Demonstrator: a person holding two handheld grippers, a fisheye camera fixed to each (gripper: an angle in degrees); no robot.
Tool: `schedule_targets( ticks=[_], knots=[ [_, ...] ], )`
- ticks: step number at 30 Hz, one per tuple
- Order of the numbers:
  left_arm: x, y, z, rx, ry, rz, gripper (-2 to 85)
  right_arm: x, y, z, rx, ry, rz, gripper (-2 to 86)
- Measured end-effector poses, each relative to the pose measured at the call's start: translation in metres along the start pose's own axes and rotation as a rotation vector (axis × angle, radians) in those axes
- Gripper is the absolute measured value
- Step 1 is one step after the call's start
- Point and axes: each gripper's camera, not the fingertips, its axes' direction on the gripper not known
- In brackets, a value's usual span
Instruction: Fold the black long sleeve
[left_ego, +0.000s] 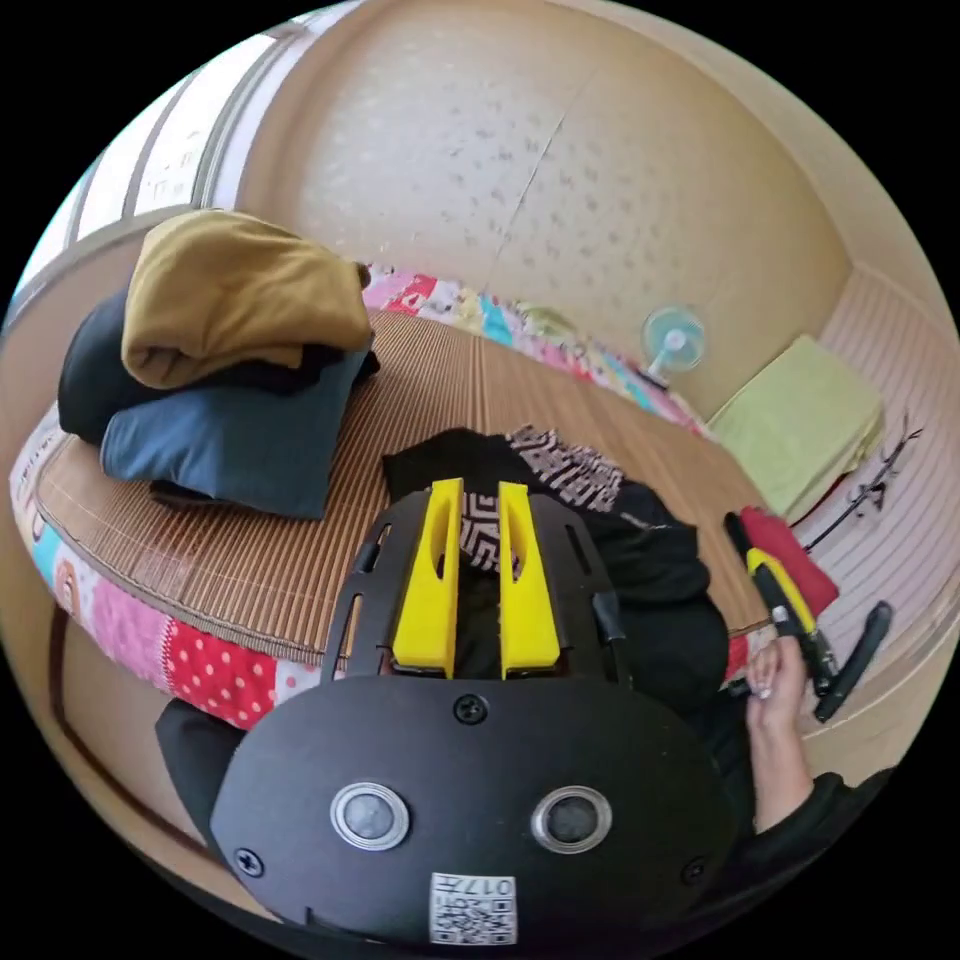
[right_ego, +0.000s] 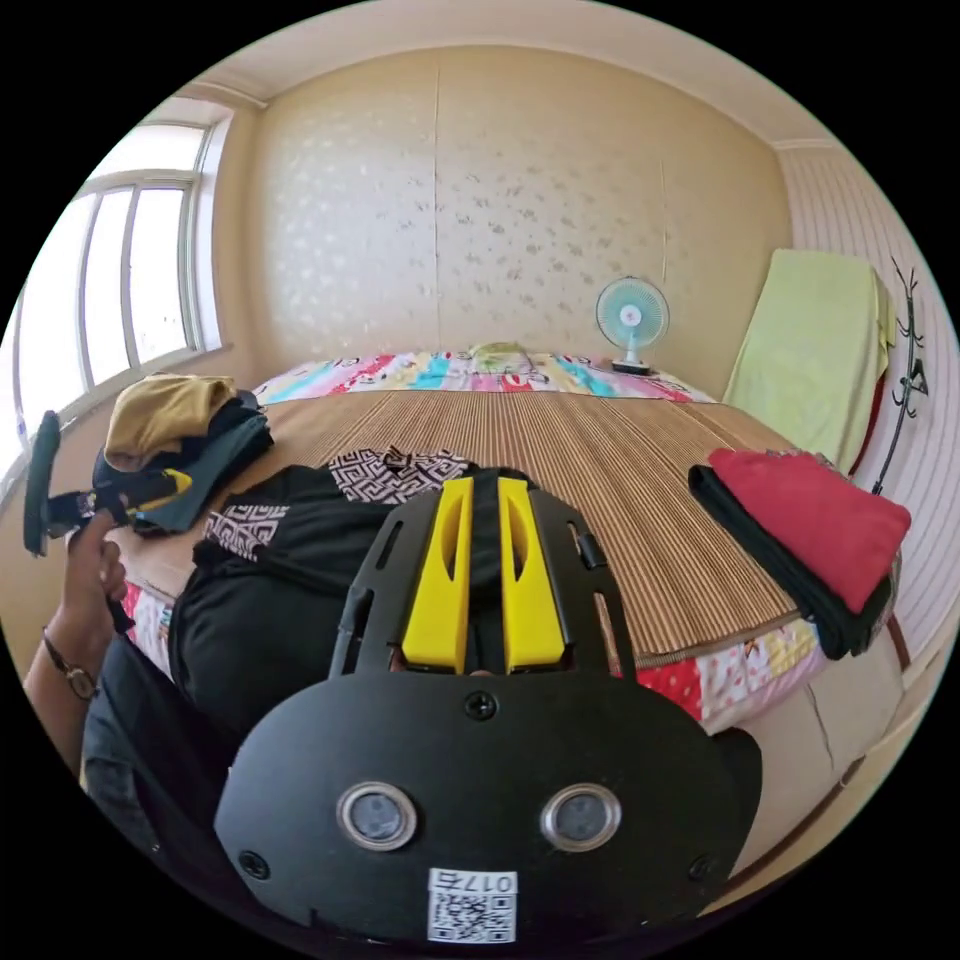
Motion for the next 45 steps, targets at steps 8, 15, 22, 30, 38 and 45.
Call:
schedule_targets(
  ticks=[8,15,22,30,38,45],
  knots=[
    [0.099,-0.016,0.159,-0.257,-0.376,0.290,5.6,0.014,-0.055,0.176,-0.545,-0.054,-0.083,11.3],
    [0.100,-0.059,0.217,-0.268,-0.269,0.198,4.3,0.023,-0.100,0.241,-0.571,-0.057,-0.097,10.9],
    [0.127,-0.083,0.270,-0.235,-0.341,0.233,4.1,0.022,-0.136,0.292,-0.556,-0.001,-0.123,10.0],
    [0.127,-0.118,0.315,-0.218,-0.303,0.220,4.0,0.039,-0.173,0.336,-0.542,-0.033,-0.089,9.5],
    [0.096,-0.170,0.362,-0.200,-0.148,0.095,3.1,0.043,-0.216,0.396,-0.517,-0.003,-0.091,8.7],
    [0.111,-0.196,0.392,-0.185,-0.223,0.138,2.8,0.039,-0.244,0.434,-0.502,0.036,-0.117,8.7]
  ],
)
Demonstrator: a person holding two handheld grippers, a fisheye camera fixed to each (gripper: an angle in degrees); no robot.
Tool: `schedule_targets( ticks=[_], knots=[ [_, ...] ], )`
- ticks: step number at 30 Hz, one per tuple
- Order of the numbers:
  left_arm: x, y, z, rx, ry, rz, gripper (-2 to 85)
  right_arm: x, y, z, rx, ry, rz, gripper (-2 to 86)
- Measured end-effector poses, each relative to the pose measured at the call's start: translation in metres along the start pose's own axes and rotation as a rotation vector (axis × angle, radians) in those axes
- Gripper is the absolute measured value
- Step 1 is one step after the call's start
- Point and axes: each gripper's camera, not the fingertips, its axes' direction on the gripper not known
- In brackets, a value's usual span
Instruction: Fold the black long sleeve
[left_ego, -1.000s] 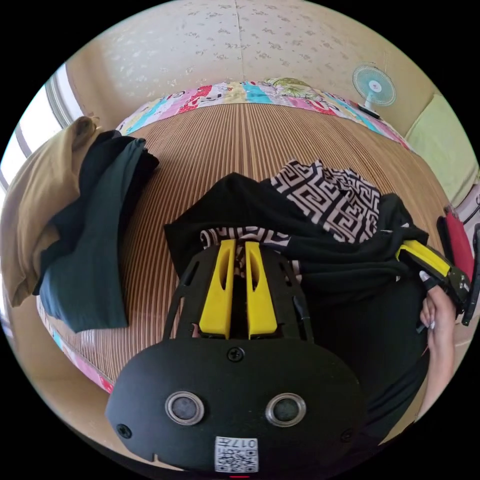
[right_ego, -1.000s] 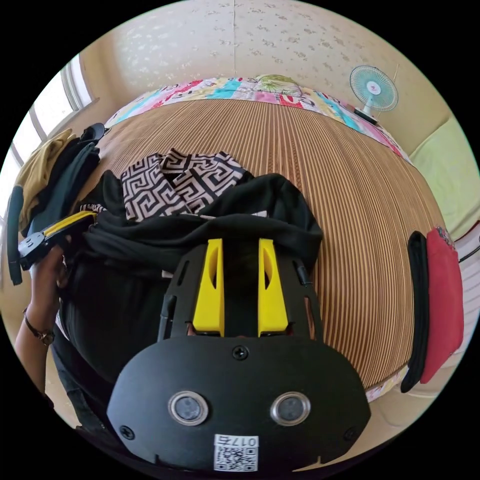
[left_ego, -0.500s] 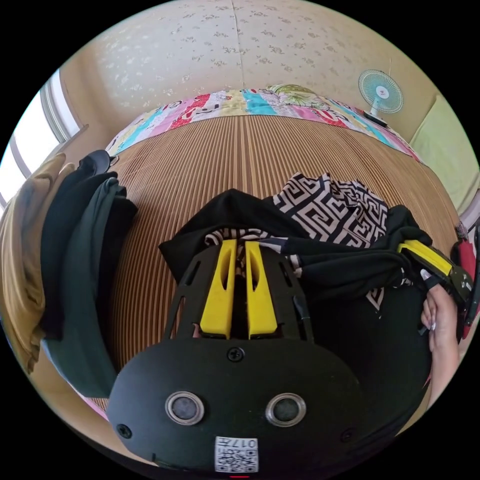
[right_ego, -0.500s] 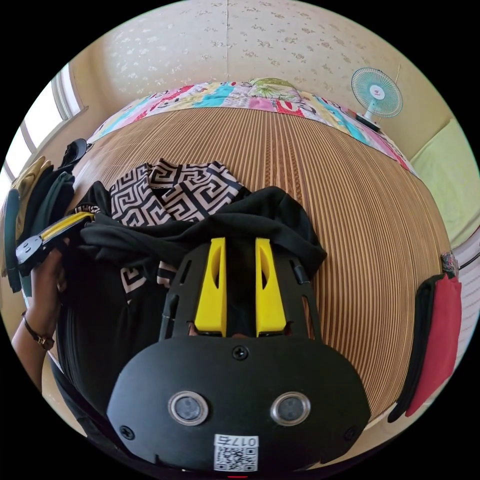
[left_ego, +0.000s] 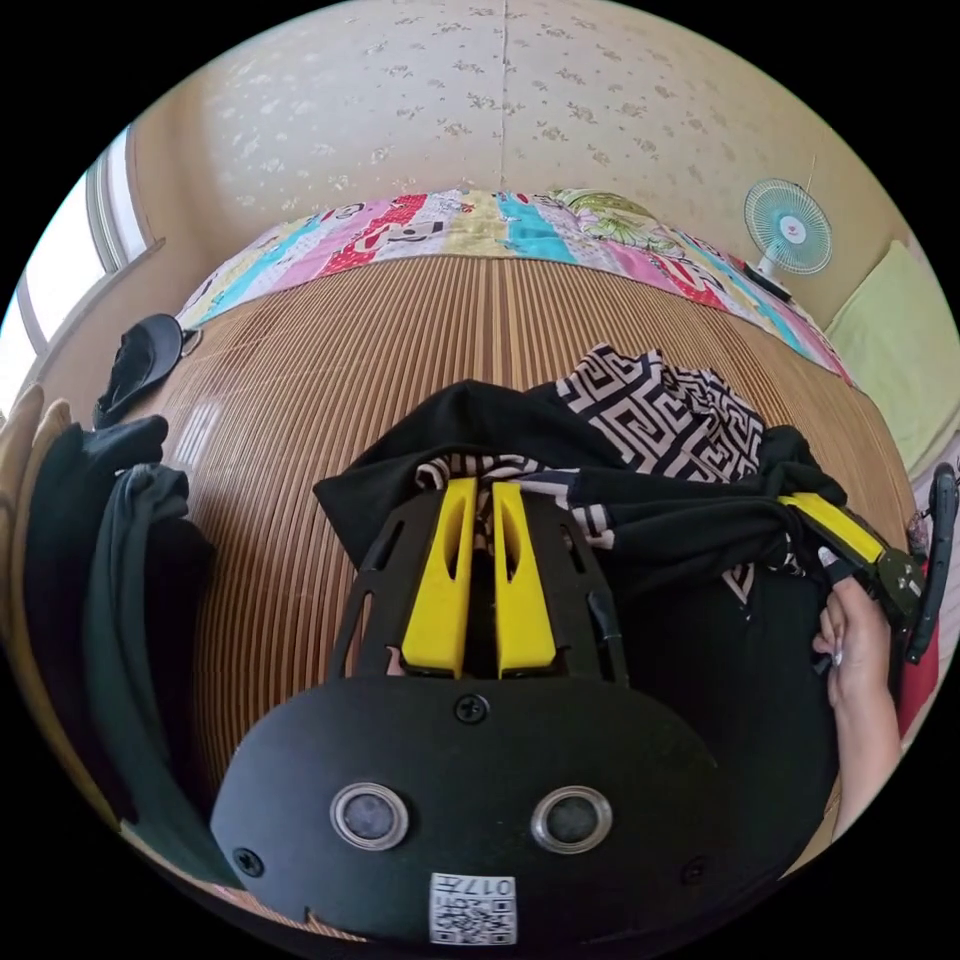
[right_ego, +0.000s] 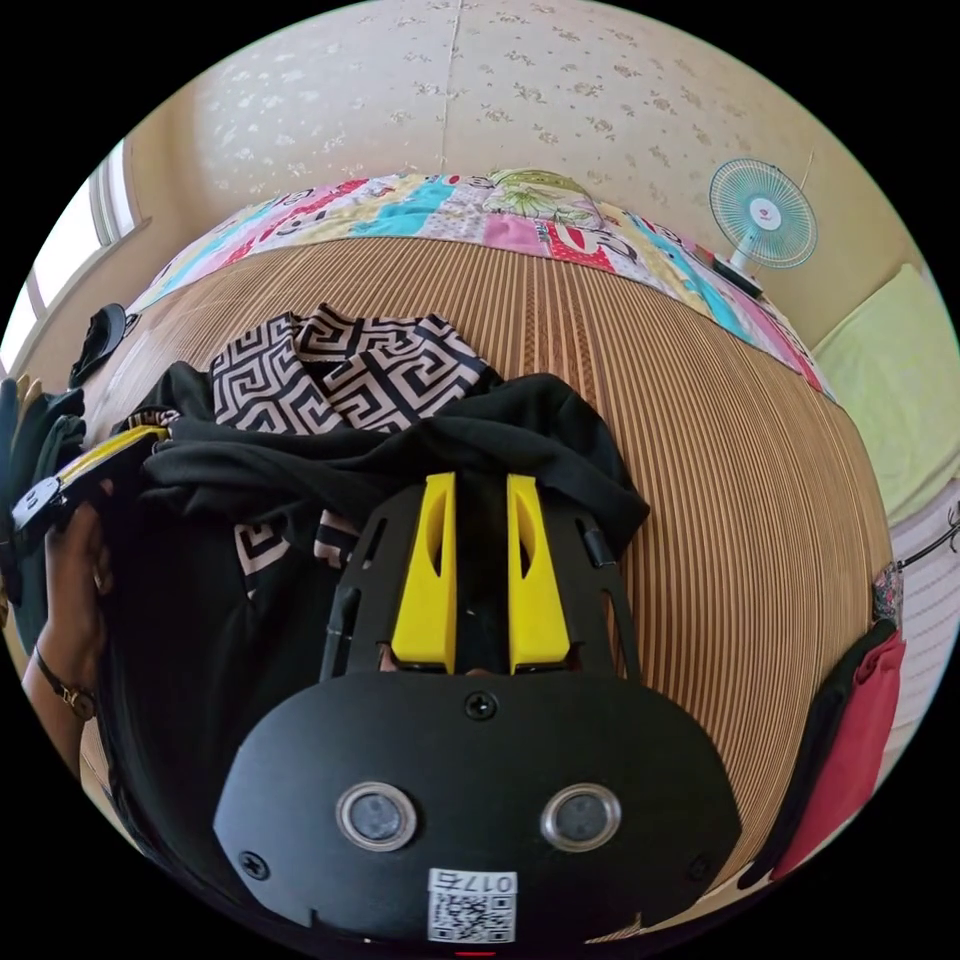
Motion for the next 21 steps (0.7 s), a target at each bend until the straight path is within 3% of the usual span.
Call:
schedule_targets(
  ticks=[6,10,12,14,16,21],
  knots=[
    [-0.007,-0.004,0.003,0.011,0.045,-0.019,3.0,0.012,-0.004,-0.001,-0.013,-0.062,0.023,8.8],
    [0.006,-0.002,0.000,0.016,-0.020,0.019,3.6,-0.019,-0.008,-0.023,-0.134,0.101,-0.164,9.6],
    [0.006,-0.002,-0.001,0.016,-0.019,0.020,3.8,-0.010,0.014,-0.064,-0.061,0.030,-0.073,8.9],
    [0.003,-0.002,-0.004,0.017,-0.006,0.015,3.8,0.001,0.089,-0.130,0.134,-0.175,0.010,6.8],
    [0.003,-0.002,-0.006,0.018,-0.006,0.016,3.8,-0.005,0.147,-0.155,0.093,-0.254,0.006,8.2],
    [0.000,-0.003,-0.014,0.020,-0.006,0.017,3.8,-0.019,0.282,-0.179,0.010,-0.081,0.040,13.0]
  ],
)
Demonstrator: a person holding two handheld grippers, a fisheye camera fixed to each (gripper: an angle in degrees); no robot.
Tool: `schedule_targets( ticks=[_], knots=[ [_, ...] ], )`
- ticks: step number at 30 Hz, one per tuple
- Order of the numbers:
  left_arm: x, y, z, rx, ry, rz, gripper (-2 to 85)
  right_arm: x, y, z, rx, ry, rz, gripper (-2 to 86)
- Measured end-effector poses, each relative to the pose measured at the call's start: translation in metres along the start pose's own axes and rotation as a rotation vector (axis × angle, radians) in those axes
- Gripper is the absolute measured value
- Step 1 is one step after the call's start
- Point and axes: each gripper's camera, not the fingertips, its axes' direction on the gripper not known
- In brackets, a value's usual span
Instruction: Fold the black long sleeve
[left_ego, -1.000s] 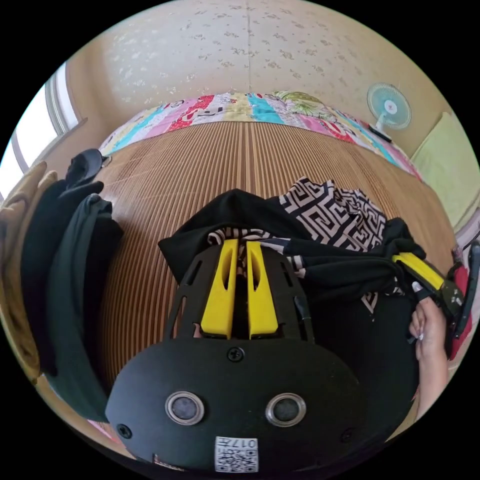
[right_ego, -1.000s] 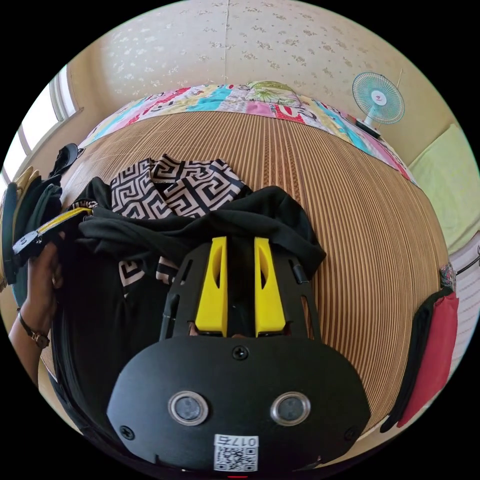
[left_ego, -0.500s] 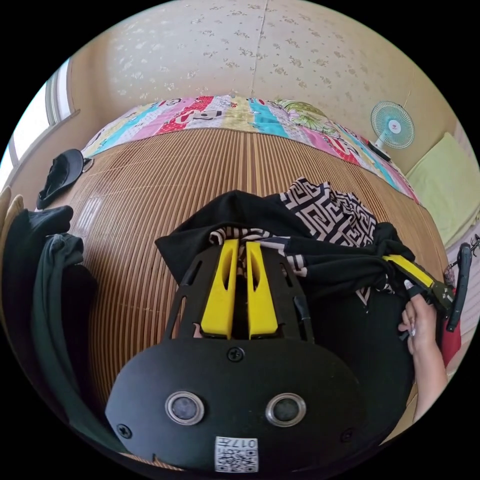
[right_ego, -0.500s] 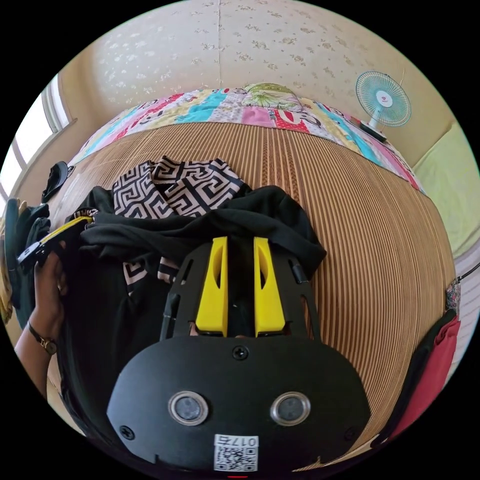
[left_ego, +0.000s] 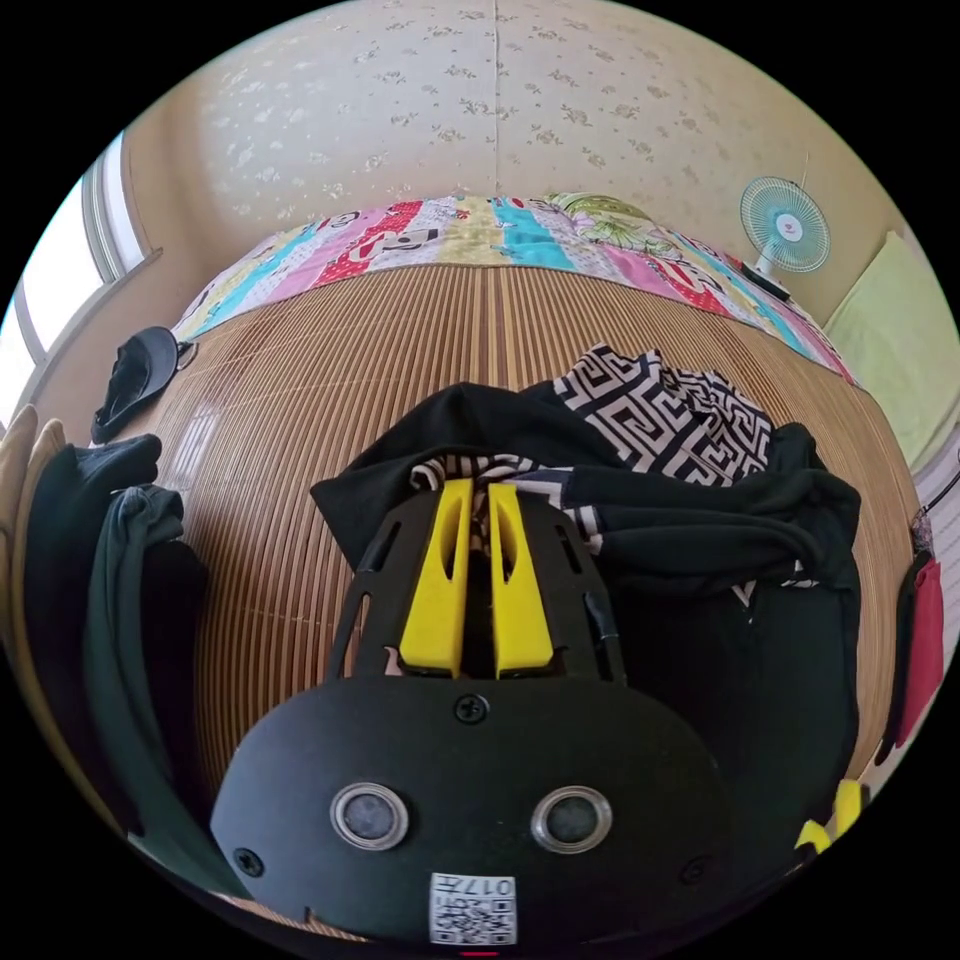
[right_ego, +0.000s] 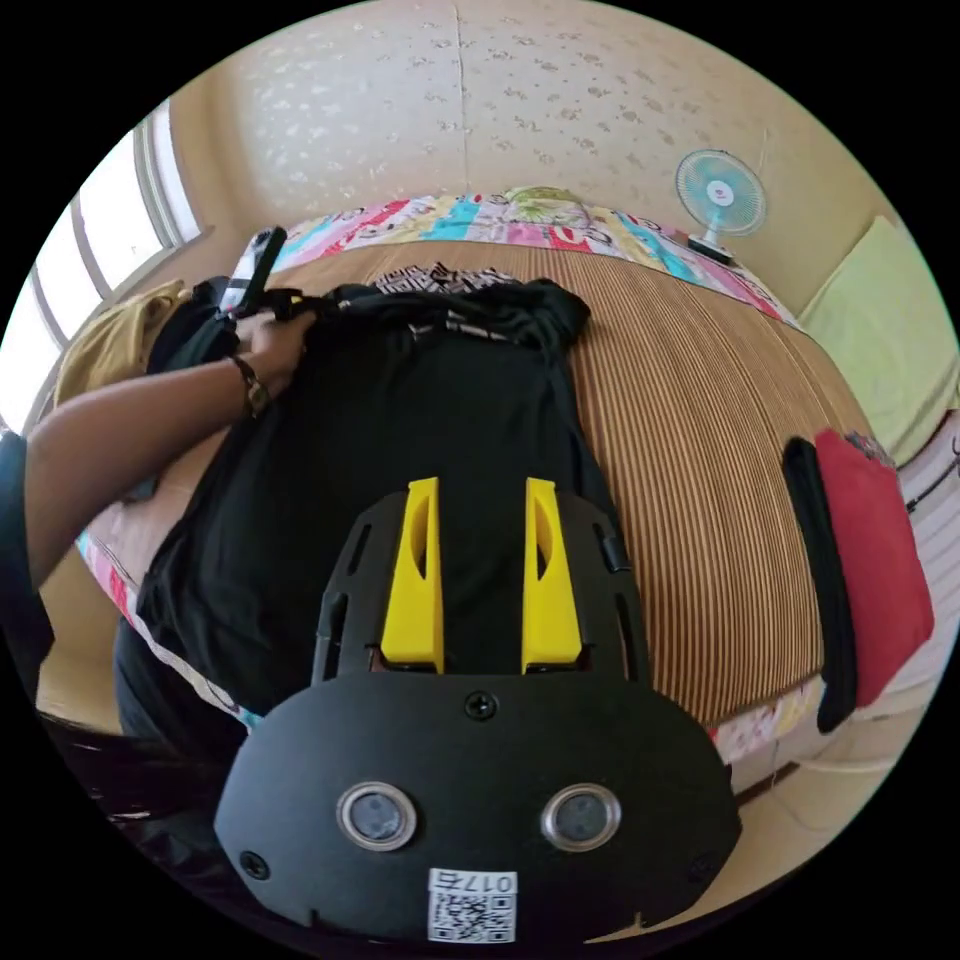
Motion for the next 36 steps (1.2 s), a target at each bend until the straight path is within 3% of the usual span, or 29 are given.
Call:
schedule_targets(
  ticks=[2,4,15,18,20,23,29,36],
  knots=[
    [-0.010,0.000,-0.005,0.004,0.046,-0.019,3.8,0.008,0.037,0.021,-0.067,0.000,0.057,14.0],
    [-0.020,-0.001,-0.008,0.002,0.094,-0.039,3.8,0.012,0.062,0.021,0.071,-0.017,0.075,14.1],
    [-0.043,0.012,-0.049,-0.019,0.187,-0.031,4.6,0.025,0.076,0.020,0.126,-0.117,0.077,12.5],
    [-0.045,0.055,-0.096,0.059,0.234,0.001,6.7,0.023,0.077,0.018,0.131,-0.106,0.074,12.4],
    [-0.057,0.114,-0.158,0.211,0.321,0.009,8.4,0.022,0.078,0.015,0.135,-0.107,0.075,12.3],
    [-0.079,0.199,-0.232,0.292,0.408,0.023,10.4,0.024,0.078,0.012,0.138,-0.122,0.078,12.1],
    [-0.119,0.366,-0.315,0.265,0.279,-0.125,12.8,0.026,0.077,0.005,0.145,-0.138,0.079,11.5],
    [-0.142,0.409,-0.325,0.183,0.284,-0.270,13.5,0.027,0.073,-0.005,0.149,-0.160,0.071,10.1]
  ],
)
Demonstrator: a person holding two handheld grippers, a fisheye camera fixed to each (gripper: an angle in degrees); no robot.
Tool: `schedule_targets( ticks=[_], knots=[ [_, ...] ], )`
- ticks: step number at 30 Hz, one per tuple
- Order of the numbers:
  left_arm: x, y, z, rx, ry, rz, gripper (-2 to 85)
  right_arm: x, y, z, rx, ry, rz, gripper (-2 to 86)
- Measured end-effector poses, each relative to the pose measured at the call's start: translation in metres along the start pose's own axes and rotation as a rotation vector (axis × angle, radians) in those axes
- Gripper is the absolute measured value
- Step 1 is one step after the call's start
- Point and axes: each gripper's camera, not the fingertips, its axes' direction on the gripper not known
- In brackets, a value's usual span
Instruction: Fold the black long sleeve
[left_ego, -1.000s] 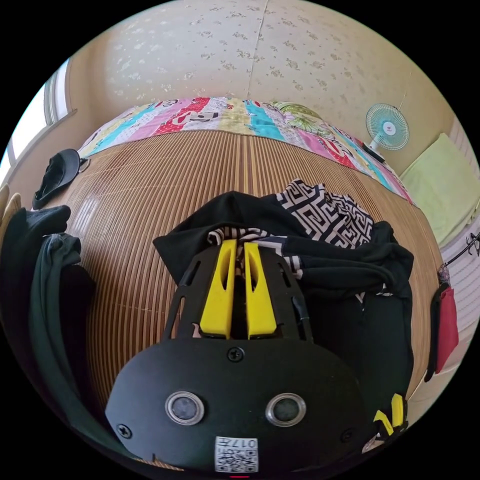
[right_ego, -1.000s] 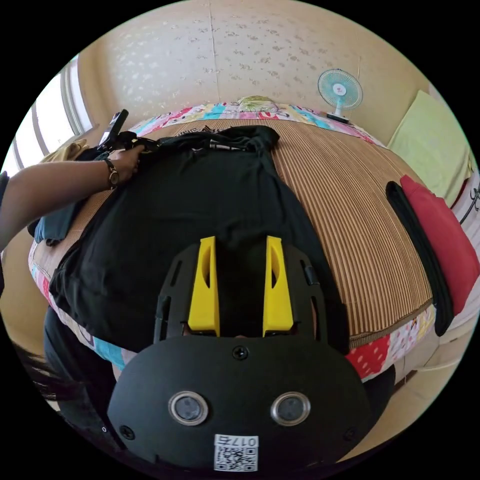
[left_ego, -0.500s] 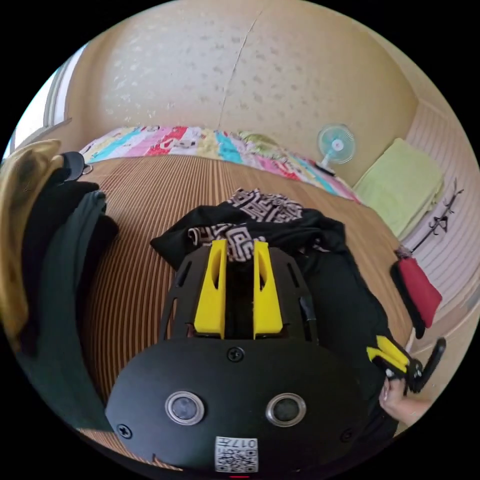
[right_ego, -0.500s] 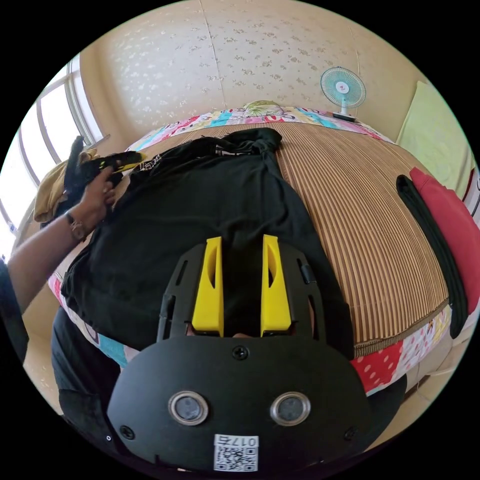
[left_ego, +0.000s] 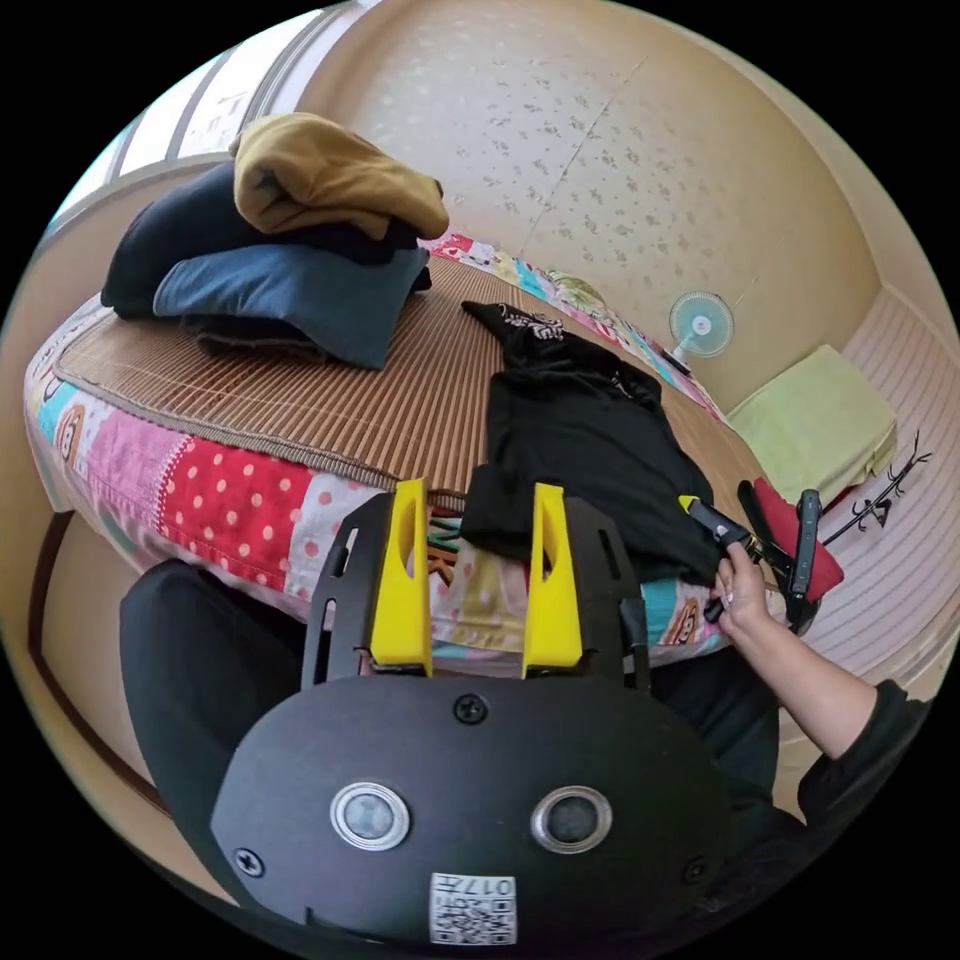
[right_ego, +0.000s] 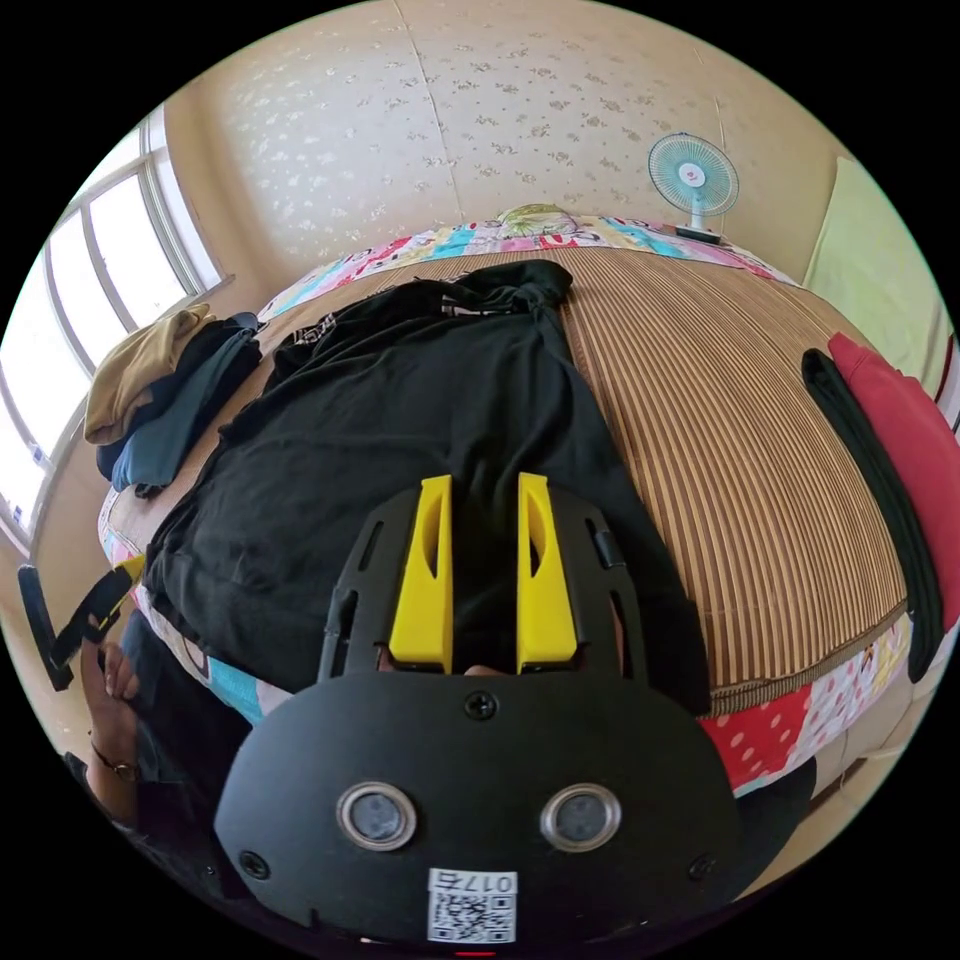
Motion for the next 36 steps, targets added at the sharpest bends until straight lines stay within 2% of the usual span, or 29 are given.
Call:
schedule_targets(
  ticks=[3,5,8,9,11,13,15,19,22,25,26,27,29,31,36],
  knots=[
    [-0.001,-0.008,-0.002,-0.043,-0.036,-0.008,8.2,-0.001,-0.003,-0.006,-0.005,0.001,-0.001,9.6],
    [-0.005,-0.014,-0.002,-0.132,0.046,-0.009,1.4,-0.001,-0.011,-0.012,-0.061,-0.014,-0.015,9.3],
    [-0.023,-0.013,-0.024,-0.137,0.210,-0.088,0.0,0.007,-0.017,-0.048,-0.124,-0.019,-0.017,9.4],
    [-0.027,-0.013,-0.030,-0.128,0.246,-0.099,-0.1,0.012,-0.013,-0.062,-0.088,-0.027,-0.005,9.8],
    [-0.041,-0.010,-0.055,-0.099,0.335,-0.138,-0.4,0.040,0.014,-0.123,0.100,-0.014,0.105,10.9],
    [-0.046,-0.010,-0.069,-0.103,0.348,-0.134,-0.5,0.065,0.036,-0.148,0.154,0.029,0.201,11.5],
    [-0.047,-0.011,-0.079,-0.113,0.355,-0.123,-0.5,0.087,0.052,-0.152,0.137,0.017,0.262,11.7],
    [-0.049,-0.014,-0.089,-0.112,0.355,-0.115,-0.6,0.112,0.067,-0.122,0.015,-0.185,0.333,10.2],
    [-0.055,-0.018,-0.091,-0.114,0.378,-0.150,-0.6,0.103,0.065,-0.117,-0.002,-0.050,0.373,5.1],
    [-0.062,-0.023,-0.100,-0.099,0.416,-0.167,-0.6,0.088,0.051,-0.128,-0.080,-0.046,0.297,2.8],
    [-0.064,-0.025,-0.107,-0.077,0.442,-0.163,-0.6,0.087,0.051,-0.146,-0.029,-0.056,0.303,2.4],
    [-0.065,-0.027,-0.110,-0.064,0.459,-0.156,-0.6,0.088,0.053,-0.158,0.014,-0.078,0.305,2.3],
    [-0.068,-0.036,-0.124,-0.035,0.525,-0.129,-0.6,0.100,0.060,-0.209,0.191,-0.255,0.322,1.8],
    [-0.071,-0.043,-0.139,-0.006,0.567,-0.124,-0.7,0.113,0.061,-0.241,0.278,-0.403,0.324,1.7],
    [-0.076,-0.054,-0.192,0.143,0.744,-0.138,-0.7,0.137,0.058,-0.306,0.399,-0.677,0.296,1.2]
  ],
)
